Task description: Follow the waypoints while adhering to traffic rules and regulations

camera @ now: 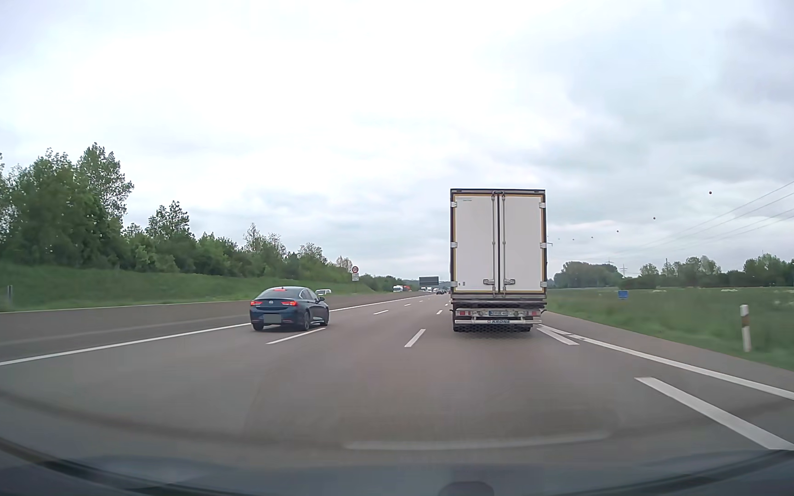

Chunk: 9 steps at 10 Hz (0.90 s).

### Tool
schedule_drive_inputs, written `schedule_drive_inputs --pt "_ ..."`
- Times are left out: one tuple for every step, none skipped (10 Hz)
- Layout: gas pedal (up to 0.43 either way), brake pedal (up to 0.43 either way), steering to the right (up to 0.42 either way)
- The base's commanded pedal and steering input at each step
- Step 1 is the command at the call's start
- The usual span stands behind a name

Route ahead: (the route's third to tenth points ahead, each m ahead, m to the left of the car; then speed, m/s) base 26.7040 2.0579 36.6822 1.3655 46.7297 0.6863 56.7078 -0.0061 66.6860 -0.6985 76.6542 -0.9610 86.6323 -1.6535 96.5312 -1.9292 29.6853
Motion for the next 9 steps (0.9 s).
schedule_drive_inputs --pt "0.61 0.0 -0.003" --pt "0.61 0.0 -0.002" --pt "0.61 0.0 -0.001" --pt "0.61 0.0 0.002" --pt "0.61 0.0 0.004" --pt "0.61 0.0 0.007" --pt "0.61 0.0 0.01" --pt "0.61 0.0 0.011" --pt "0.61 0.0 0.011"
